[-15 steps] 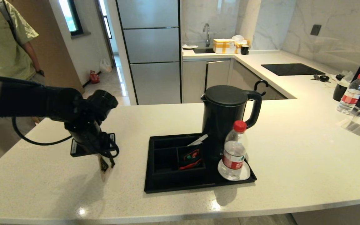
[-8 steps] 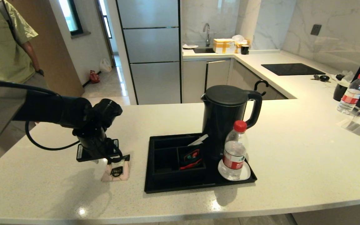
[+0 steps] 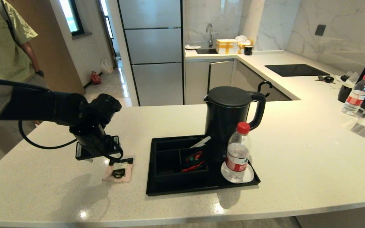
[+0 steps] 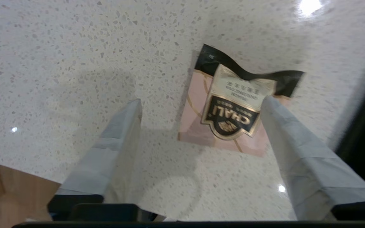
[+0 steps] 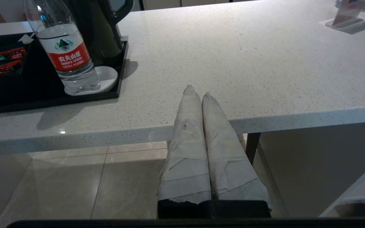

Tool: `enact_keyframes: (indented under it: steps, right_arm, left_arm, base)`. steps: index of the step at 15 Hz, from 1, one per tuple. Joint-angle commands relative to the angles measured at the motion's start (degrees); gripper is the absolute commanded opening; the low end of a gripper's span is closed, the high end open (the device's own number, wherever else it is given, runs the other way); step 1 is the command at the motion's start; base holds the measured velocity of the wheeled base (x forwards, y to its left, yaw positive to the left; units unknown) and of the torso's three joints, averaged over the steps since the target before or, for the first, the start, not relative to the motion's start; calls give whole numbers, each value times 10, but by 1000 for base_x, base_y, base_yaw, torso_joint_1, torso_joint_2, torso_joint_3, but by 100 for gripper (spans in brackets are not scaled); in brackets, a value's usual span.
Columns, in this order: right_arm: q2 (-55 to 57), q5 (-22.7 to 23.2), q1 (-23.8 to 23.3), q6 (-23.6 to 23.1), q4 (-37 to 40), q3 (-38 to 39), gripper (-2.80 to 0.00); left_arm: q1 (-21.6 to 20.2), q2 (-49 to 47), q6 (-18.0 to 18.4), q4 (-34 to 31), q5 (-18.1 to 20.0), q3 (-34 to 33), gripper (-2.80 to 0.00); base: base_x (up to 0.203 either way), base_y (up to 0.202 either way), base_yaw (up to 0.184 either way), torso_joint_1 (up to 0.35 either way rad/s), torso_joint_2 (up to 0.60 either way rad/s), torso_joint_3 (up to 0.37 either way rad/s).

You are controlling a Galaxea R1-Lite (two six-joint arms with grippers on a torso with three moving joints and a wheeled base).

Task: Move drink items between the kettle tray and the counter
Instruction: Place it on the left, then pick up the kettle

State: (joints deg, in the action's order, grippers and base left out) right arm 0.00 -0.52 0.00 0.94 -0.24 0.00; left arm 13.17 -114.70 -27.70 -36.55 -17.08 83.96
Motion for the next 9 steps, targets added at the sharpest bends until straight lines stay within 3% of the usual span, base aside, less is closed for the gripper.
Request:
enact_keyframes:
  steps: [1,3,4,9]
  right_arm:
    - [0,0,0,0,0,0,-280]
    - [0,0,0,0,0,0,-280]
    - [0,0,0,0,0,0,-280]
    - [0,0,0,0,0,0,-280]
  left_arm:
    - [-1,18,-4,-2,-1,1,0]
    - [-1,73,-8,-5,6,-2,0]
    - [0,115,-10,-8,14,-6,-280]
    - [1,236,-50,-61,27,-36,-280]
  base:
    - [0,0,0,0,0,0]
    - [0,0,0,0,0,0]
    - [0,0,0,0,0,0]
    - [0,0,0,0,0,0]
